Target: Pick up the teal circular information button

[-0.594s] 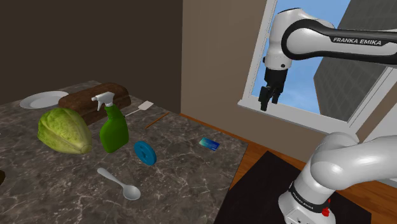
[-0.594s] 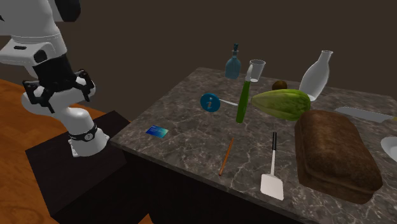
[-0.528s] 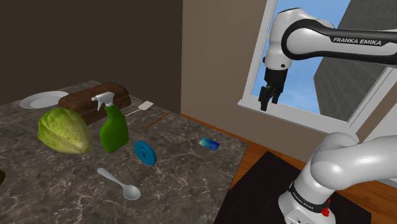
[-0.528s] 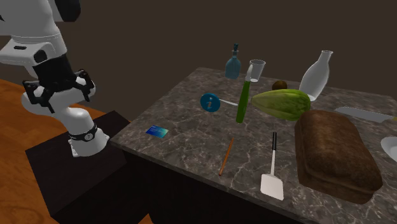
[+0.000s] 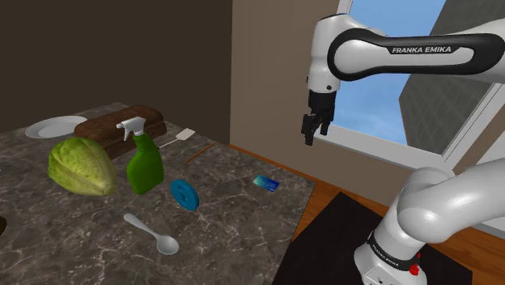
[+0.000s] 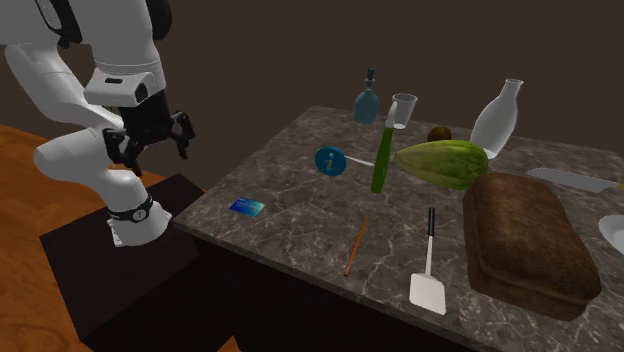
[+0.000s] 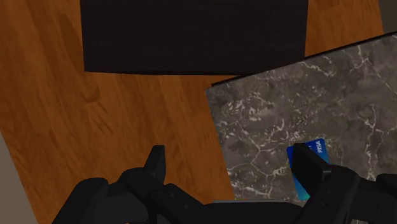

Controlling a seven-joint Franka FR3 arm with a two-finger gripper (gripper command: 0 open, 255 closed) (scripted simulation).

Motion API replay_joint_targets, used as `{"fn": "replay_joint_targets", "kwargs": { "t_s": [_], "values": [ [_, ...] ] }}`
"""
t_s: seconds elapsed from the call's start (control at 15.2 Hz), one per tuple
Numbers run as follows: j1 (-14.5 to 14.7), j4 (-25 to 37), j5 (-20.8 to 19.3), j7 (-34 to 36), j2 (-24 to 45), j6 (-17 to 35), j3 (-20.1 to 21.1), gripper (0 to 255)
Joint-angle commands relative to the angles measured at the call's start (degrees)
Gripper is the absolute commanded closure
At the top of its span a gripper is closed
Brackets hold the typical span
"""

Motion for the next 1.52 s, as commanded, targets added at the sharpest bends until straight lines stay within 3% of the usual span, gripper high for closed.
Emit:
{"fn": "replay_joint_targets", "kwargs": {
  "t_s": [0.0,0.73,1.45],
  "values": [
    [1.18,1.79,1.45,1.89,2.81,1.08,2.14,0],
    [5.30,15.55,3.69,9.86,21.57,6.39,11.31,0],
    [10.44,36.68,-1.37,18.93,43.42,6.45,18.52,0]
  ]
}}
